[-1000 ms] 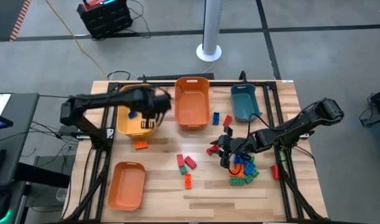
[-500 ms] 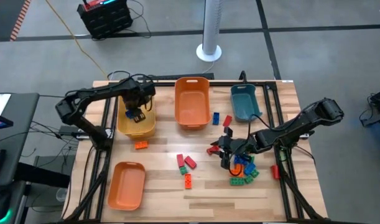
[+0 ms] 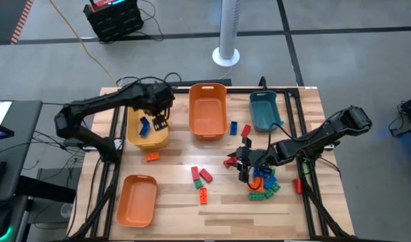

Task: Sort blocks
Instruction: Put the red wooden block into the top orange bin

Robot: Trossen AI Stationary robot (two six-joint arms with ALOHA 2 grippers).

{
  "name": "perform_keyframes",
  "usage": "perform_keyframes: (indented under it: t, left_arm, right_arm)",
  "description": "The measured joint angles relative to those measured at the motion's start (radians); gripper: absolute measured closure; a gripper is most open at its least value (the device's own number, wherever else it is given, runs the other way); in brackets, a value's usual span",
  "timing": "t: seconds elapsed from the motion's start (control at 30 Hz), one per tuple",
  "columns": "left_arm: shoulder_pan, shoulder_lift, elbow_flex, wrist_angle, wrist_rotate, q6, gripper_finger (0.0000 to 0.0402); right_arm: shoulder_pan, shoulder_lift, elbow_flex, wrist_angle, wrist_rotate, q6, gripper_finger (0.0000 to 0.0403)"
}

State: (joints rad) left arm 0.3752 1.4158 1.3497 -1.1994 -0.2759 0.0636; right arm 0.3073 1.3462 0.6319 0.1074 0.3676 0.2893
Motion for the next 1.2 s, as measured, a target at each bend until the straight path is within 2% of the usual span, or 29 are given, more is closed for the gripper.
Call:
perform_keyframes:
  t: [0.27, 0.43, 0.7, 0.93, 1.2]
  left_arm:
    - [-0.403, 0.022, -0.012, 0.156, -0.005, -0.011, 0.0148]
    - [-0.557, 0.116, -0.003, 0.266, -0.022, -0.114, 0.0148]
    - [-0.681, 0.3, 0.042, 0.248, -0.016, -0.091, 0.0148]
    - [-0.694, 0.437, 0.106, 0.114, 0.025, -0.118, 0.0148]
    - [-0.7, 0.583, 0.242, 0.121, 0.028, 0.074, 0.0165]
  right_arm:
    - [0.0, 0.0, 0.0, 0.002, 0.0, -0.002, 0.0228]
    - [0.0, 0.0, 0.0, 0.006, 0.0, -0.002, 0.0228]
    - [0.0, 0.0, 0.0, 0.005, 0.0, 0.005, 0.0228]
    - [-0.002, 0.0, 0.0, 0.005, 0.0, 0.006, 0.0228]
    - [0.0, 0.0, 0.0, 0.002, 0.001, 0.009, 0.0228]
